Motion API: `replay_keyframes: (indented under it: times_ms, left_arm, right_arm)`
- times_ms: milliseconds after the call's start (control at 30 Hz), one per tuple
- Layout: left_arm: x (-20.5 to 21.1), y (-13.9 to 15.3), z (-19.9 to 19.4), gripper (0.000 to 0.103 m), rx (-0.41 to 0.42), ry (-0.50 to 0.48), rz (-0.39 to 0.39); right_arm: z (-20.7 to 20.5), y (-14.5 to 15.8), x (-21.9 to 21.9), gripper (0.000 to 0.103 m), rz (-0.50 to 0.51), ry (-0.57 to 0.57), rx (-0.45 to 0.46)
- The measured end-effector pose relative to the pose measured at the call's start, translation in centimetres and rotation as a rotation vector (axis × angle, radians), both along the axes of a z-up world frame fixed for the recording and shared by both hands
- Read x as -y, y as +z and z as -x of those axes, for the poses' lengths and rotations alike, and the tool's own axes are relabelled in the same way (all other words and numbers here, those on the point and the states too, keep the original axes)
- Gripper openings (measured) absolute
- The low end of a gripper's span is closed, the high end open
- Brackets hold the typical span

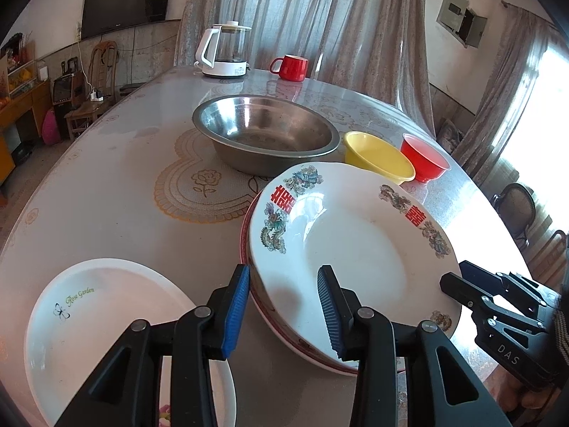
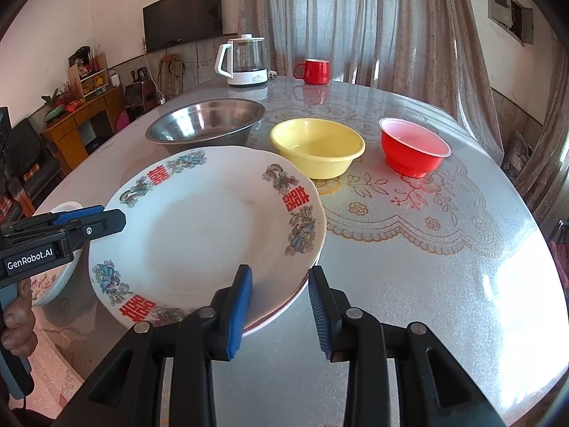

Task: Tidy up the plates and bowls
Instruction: 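Open the left gripper and withdraw it from the stacked plates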

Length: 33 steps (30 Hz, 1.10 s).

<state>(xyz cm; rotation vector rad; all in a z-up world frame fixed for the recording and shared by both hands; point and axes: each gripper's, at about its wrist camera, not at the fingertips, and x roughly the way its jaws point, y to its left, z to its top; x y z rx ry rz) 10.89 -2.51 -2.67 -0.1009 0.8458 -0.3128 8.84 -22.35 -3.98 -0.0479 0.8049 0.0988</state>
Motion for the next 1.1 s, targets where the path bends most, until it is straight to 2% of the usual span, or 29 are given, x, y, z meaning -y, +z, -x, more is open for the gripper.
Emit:
replay_keyframes:
  times_ms: [300, 667, 1100]
  left_arm:
    - [0.6, 0.1, 0.6, 0.040, 0.027, -0.001, -0.051]
    - [0.6, 0.9, 1.6, 0.041, 0.053, 0.015, -0.071]
    - [0.0, 1.3, 2.8, 0.041, 0.053, 0.019, -0.046]
  right_arm:
    - [0.2, 0.0, 0.2, 0.033, -0.026, 0.000, -0.007]
    - [0.7, 0.1, 0.0, 0.034, -0.032, -0.006, -0.005]
    - [1.7, 1.0, 0.8, 0.034, -0.055, -0.056, 0.018]
